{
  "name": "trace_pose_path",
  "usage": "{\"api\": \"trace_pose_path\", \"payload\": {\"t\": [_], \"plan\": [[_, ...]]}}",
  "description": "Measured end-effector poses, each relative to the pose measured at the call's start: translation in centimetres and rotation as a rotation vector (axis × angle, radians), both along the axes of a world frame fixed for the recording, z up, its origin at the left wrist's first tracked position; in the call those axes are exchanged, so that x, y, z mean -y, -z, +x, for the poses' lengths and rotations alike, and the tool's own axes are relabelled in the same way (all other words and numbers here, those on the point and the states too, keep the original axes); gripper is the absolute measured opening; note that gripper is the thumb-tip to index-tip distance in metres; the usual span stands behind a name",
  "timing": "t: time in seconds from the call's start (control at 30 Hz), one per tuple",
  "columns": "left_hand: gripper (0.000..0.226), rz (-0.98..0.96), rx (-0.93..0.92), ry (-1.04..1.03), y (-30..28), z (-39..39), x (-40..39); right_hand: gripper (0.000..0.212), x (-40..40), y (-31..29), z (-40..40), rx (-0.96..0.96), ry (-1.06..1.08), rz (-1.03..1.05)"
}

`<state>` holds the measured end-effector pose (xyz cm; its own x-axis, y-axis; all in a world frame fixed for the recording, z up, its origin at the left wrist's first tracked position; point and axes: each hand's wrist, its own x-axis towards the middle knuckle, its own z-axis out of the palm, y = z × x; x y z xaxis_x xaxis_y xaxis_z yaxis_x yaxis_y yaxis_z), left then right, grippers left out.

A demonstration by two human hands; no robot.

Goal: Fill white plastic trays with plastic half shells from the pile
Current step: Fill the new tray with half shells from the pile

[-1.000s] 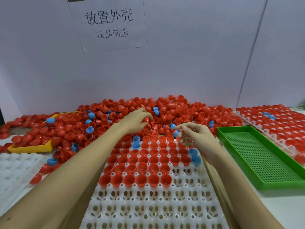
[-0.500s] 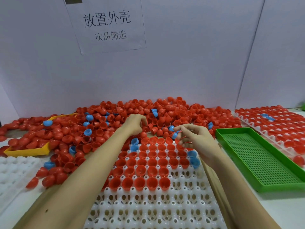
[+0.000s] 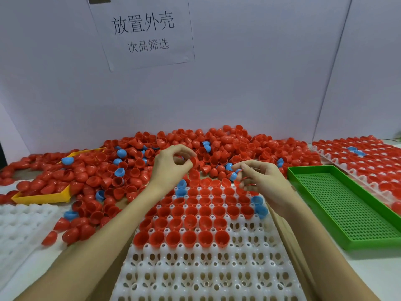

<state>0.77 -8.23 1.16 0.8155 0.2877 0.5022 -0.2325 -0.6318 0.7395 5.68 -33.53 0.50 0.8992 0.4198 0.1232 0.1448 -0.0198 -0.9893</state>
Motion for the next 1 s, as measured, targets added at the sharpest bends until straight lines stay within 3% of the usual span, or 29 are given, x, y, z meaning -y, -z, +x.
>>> {"api": "trace_pose_path", "payload": {"t": [0.2,0.3,0.5,0.7,0.9,1.0], "plan": [[0.012,-0.272,0.007,0.153,0.5,-4.9,3.3,0.014,-0.5,-0.5,-1.1,0.088,-0.1,-0.046],[0.013,-0.322,0.019,0.202,0.3,-5.9,3.6,0.018,-0.9,-0.8,-1.8,0.161,-0.227,-0.106],[0.017,-0.228,0.052,0.129,1.2,-6.8,3.4,0.034,-1.8,-0.9,-2.9,0.145,-0.421,-0.105],[0.021,-0.213,-0.004,0.177,1.4,-7.1,3.5,0.035,-1.9,-0.7,-2.7,0.144,-0.372,-0.149],[0.052,-0.084,-0.077,0.33,1.0,-7.7,4.1,0.031,-1.7,-0.4,-2.4,0.18,-0.338,-0.174],[0.042,-0.079,-0.027,0.24,1.0,-7.7,4.1,0.025,-1.5,-0.4,-2.3,0.188,-0.313,-0.136]]}}
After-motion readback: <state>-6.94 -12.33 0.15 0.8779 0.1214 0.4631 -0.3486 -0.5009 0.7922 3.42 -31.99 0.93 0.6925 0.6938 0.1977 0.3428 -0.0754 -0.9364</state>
